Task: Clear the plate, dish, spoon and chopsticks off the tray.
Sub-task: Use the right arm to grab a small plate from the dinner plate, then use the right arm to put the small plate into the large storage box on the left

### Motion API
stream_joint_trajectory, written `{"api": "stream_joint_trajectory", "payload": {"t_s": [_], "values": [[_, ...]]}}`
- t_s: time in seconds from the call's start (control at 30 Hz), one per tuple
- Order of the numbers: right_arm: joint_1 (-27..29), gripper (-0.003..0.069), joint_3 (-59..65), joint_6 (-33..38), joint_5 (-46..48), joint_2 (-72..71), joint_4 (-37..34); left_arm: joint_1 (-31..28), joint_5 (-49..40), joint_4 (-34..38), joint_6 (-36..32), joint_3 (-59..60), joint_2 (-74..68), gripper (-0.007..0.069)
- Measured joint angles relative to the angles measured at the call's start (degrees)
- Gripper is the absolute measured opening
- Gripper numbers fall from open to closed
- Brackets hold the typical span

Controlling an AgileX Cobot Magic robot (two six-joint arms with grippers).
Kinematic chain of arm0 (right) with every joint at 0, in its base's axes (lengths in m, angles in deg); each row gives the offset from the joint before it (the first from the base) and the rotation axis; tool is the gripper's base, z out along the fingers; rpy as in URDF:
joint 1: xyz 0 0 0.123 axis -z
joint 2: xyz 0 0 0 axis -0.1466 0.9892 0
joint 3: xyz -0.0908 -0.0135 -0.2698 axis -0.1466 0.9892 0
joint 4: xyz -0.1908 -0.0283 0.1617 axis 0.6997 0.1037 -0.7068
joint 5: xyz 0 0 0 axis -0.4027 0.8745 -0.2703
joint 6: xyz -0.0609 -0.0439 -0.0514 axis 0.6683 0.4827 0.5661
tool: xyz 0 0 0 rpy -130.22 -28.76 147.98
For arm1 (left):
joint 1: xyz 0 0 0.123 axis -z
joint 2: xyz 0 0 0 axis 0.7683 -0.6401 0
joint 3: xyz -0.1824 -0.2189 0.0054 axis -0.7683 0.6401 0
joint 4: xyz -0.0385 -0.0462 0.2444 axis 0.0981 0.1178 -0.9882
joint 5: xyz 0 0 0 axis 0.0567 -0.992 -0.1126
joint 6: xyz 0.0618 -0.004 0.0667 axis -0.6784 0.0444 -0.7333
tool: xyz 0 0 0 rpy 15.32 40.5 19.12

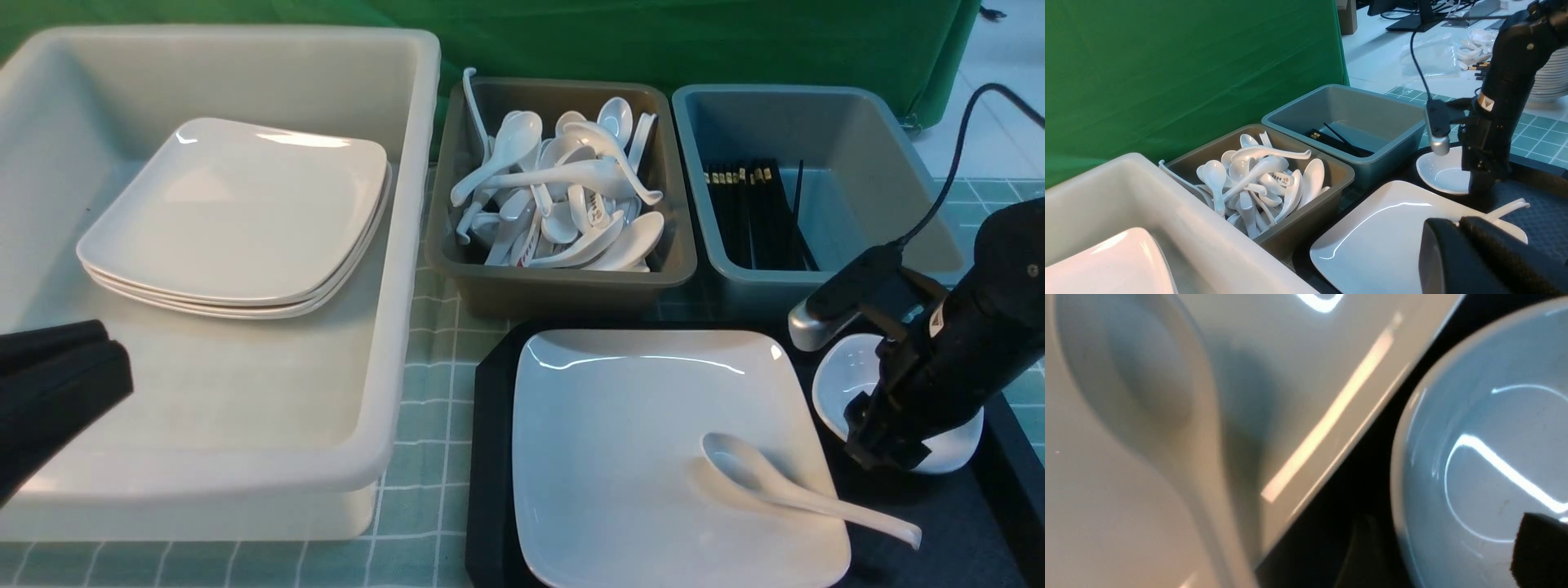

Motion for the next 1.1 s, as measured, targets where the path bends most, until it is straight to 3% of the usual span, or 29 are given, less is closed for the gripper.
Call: {"api": "stream_joint_trajectory", "payload": {"t_s": [0.47,0.57,0.67,0.87,0.97,1.1], "values": [[-0.06,0.0480,-0.42,0.50,-4.89,6.75,3.23,0.00,-0.48,0.10,0.00,0.00,0.00,0.0017],[-0.14,0.0386,-0.59,0.92,-3.83,7.02,2.52,0.00,-0.48,0.10,0.00,0.00,0.00,0.0017],[-0.48,0.0232,-0.95,1.21,-1.53,6.90,3.21,0.00,-0.48,0.10,0.00,0.00,0.00,0.0017],[-1.32,0.0188,-0.70,-3.25,4.74,2.28,3.81,0.00,-0.54,0.10,0.00,0.00,0.00,0.0017],[-2.38,0.0069,-2.21,-10.74,10.98,-6.52,3.83,0.00,-0.73,-1.36,1.64,0.00,0.00,0.0017],[-5.93,0.0058,-6.65,-14.95,16.56,-13.95,3.08,0.04,-0.73,-6.61,6.60,0.00,0.00,0.0017]]}}
